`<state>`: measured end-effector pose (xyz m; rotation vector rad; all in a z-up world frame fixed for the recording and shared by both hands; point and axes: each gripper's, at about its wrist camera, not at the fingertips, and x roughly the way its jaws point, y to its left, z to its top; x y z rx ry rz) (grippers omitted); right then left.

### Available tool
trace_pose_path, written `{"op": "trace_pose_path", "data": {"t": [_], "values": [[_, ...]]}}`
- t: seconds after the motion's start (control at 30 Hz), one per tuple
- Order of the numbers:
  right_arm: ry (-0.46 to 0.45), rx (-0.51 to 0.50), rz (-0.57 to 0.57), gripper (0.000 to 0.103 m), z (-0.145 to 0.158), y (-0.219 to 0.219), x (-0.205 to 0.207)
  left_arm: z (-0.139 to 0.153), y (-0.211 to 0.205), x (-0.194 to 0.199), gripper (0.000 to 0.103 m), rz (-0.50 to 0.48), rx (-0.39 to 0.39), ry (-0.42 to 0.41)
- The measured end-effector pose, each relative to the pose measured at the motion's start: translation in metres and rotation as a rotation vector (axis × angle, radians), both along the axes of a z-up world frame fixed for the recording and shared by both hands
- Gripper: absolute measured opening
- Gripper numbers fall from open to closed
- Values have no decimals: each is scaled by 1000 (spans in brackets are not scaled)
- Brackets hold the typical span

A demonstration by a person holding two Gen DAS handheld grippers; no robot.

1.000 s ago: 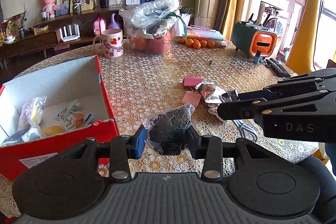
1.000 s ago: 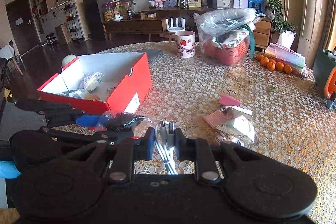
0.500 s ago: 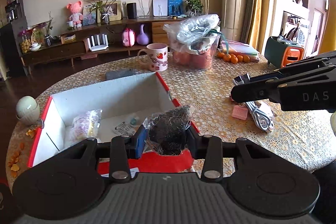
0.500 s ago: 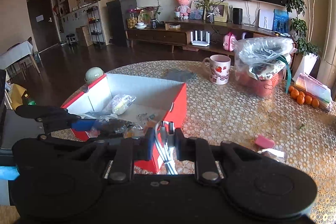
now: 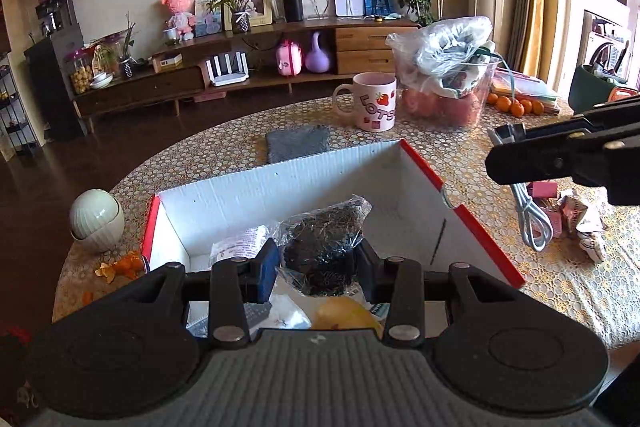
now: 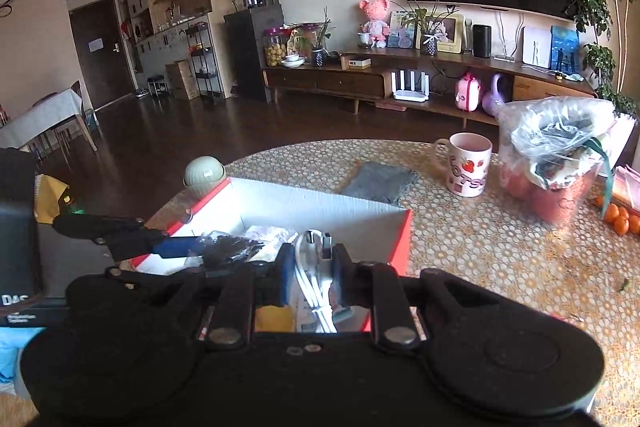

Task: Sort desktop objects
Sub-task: 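Carry the black-item bag with the left gripper while the right gripper carries the cable to the box, then open the left gripper to drop the bag while the right gripper releases the cable into the box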

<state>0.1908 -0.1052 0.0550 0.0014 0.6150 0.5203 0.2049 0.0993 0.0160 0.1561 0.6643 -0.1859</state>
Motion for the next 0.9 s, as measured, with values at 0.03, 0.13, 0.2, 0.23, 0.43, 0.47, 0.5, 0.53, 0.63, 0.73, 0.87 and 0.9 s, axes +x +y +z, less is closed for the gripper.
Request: {"op": "trace_pose_path", "data": {"t": [0.03,0.13,0.2,0.23,0.43,0.47,0.5,0.53,0.63,0.73,0.87,0.9], "values": [[2,2,1,19,-1,3,3,-2,3,5,39,4,2,0],[10,-9,1,19,-7,12,12,-9,9,21,39,9,18,4],[16,-19,2,19,-13,17,18,-13,12,31,39,17,18,19],[18,-22,1,19,-16,19,20,-15,13,36,39,19,17,25],[44,-38,2,19,-35,30,33,-31,11,65,39,10,40,69],[49,-37,4,19,-39,31,34,-35,10,68,39,4,47,80],[54,-38,5,19,-42,32,36,-39,7,72,39,0,53,90],[61,-43,7,19,-46,33,37,-42,4,76,39,-7,60,101],[78,-73,11,19,-58,38,38,-51,-3,86,39,-25,77,130],[100,-90,14,19,-69,40,38,-60,-10,94,40,-45,90,162],[120,-97,24,19,-79,41,37,-63,-17,105,40,-63,124,213],[122,-98,25,19,-80,41,36,-64,-17,107,40,-70,119,231]]}}
